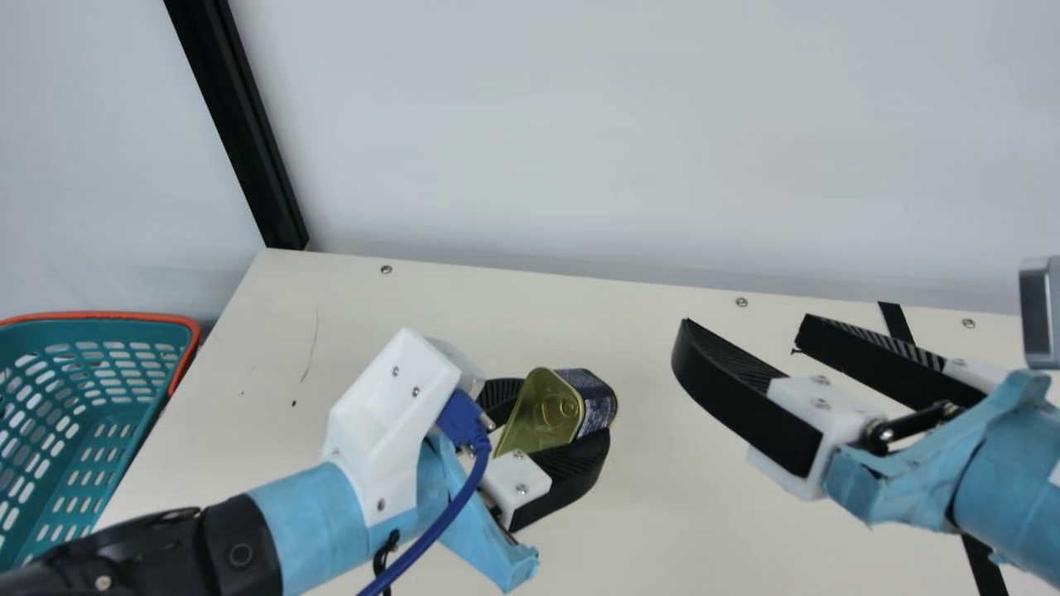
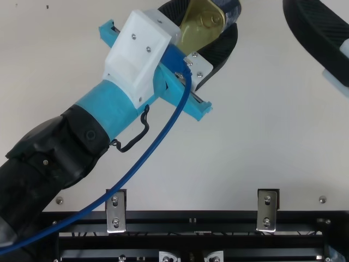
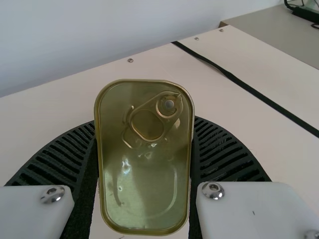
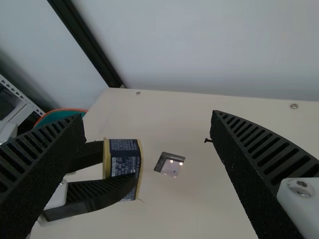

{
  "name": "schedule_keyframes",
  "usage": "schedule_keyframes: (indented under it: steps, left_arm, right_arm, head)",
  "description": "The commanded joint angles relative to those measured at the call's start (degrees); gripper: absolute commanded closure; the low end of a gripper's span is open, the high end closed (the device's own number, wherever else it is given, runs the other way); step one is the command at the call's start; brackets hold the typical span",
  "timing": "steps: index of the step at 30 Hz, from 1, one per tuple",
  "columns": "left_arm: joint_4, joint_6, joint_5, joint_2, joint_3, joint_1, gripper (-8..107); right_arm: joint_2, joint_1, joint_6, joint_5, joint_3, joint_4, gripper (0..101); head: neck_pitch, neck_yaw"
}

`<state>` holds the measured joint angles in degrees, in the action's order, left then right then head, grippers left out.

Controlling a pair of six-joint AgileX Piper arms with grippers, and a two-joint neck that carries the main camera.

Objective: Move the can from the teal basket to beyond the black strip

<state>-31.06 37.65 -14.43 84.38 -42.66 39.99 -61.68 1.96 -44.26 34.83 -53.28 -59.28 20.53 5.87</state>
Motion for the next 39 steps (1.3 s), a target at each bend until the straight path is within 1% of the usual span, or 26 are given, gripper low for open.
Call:
schedule_keyframes:
  steps: [1,11,22,32,39]
  left_arm:
    - [0.0,0.0,0.0,0.0,0.0,0.0,89]
    - [0.0,0.0,0.0,0.0,0.0,0.0,89]
    - [0.0,0.0,0.0,0.0,0.0,0.0,89]
    - [0.0,0.0,0.0,0.0,0.0,0.0,89]
    - [0.0,0.0,0.0,0.0,0.0,0.0,89]
  right_arm:
    - [-0.48,0.71,0.66,-0.01,-0.12,0.38,0]
    - [-5.73,4.96,1.63,0.19,-1.73,-0.69,0]
    - [-12.32,9.52,2.65,0.21,-3.73,1.4,0]
    - [-16.63,13.91,3.78,-1.05,-5.11,2.71,0]
    - [-18.5,15.18,5.15,-2.84,-5.65,4.51,0]
  head:
    - [0.51,-0.11]
    - [0.51,-0.11]
    - [0.51,-0.11]
    - [0.51,-0.11]
    - [0.51,-0.11]
